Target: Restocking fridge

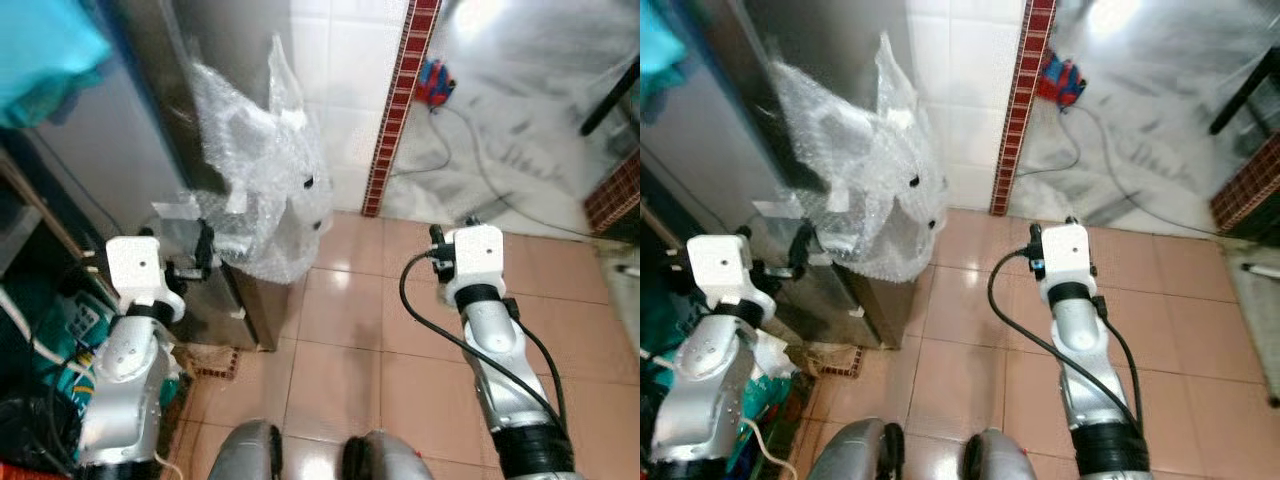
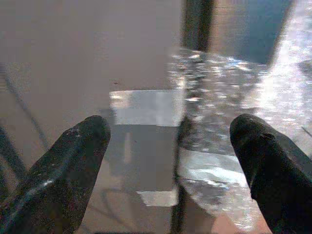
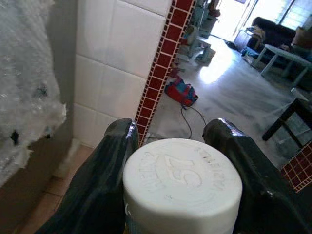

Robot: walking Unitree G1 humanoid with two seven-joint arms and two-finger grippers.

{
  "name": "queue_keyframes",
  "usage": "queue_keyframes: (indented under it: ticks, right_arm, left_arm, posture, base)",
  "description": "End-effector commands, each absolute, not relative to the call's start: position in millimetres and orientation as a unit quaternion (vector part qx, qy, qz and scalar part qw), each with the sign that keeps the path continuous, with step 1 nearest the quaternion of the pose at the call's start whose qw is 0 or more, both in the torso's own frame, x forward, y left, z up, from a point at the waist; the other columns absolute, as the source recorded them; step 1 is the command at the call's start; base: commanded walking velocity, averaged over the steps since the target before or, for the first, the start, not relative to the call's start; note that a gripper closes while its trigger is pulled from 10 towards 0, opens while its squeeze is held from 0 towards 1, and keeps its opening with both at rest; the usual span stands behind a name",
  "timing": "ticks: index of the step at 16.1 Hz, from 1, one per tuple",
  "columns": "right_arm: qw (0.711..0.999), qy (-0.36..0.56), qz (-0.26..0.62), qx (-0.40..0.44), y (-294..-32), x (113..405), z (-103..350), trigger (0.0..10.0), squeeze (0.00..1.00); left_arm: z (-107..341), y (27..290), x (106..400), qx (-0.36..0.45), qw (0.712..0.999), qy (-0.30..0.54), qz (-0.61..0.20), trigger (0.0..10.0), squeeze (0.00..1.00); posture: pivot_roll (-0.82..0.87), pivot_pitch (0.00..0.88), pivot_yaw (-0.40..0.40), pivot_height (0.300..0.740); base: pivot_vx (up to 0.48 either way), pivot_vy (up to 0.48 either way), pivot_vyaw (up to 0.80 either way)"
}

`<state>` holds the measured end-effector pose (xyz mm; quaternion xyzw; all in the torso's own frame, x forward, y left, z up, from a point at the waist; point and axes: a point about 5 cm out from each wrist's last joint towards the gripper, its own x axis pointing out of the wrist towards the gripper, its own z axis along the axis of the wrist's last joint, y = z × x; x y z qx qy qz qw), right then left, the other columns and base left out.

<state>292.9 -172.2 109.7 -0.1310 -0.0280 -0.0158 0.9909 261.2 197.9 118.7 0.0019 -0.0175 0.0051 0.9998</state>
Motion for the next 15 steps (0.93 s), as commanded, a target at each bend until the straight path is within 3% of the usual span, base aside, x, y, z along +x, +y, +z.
queue_keyframes:
  ticks: [1,5,9,12,15]
  right_arm:
    - [0.99,-0.046,-0.023,-0.135,-174.8,294.5,117.1,10.0,0.0]
    - [0.989,-0.044,-0.025,-0.136,-175.3,295.5,116.8,10.0,0.0]
    - [0.989,-0.047,-0.021,-0.137,-174.0,296.3,118.0,10.0,0.0]
    - [0.99,-0.05,-0.006,-0.134,-172.3,296.8,119.1,10.0,0.0]
    - [0.988,-0.057,0.006,-0.145,-169.5,296.4,121.0,10.0,0.0]
  left_arm:
    - [122.3,196.5,261.4,0.008,1.0,-0.026,0.001,10.0,0.0]
    - [125.8,196.6,265.9,0.024,0.999,-0.037,0.001,10.0,0.0]
    - [125.3,194.5,266.6,0.018,0.999,-0.035,0.004,10.0,0.0]
    - [125.6,209.1,267.8,0.042,0.995,-0.043,0.079,10.0,0.0]
    - [127.9,215.2,270.8,0.053,0.993,-0.047,0.092,10.0,0.0]
  posture:
    - [0.07,0.116,0.0,0.74]
    - [0.07,0.114,-0.002,0.74]
    - [0.07,0.114,-0.004,0.74]
    - [0.07,0.116,-0.009,0.74]
    - [0.07,0.117,-0.009,0.74]
  base:
    - [0.0,0.0,0.0]
    - [0.0,-0.179,-0.8]
    - [0.0,-0.171,0.0]
    - [0.0,0.0,0.0]
    - [0.0,0.0,0.41]
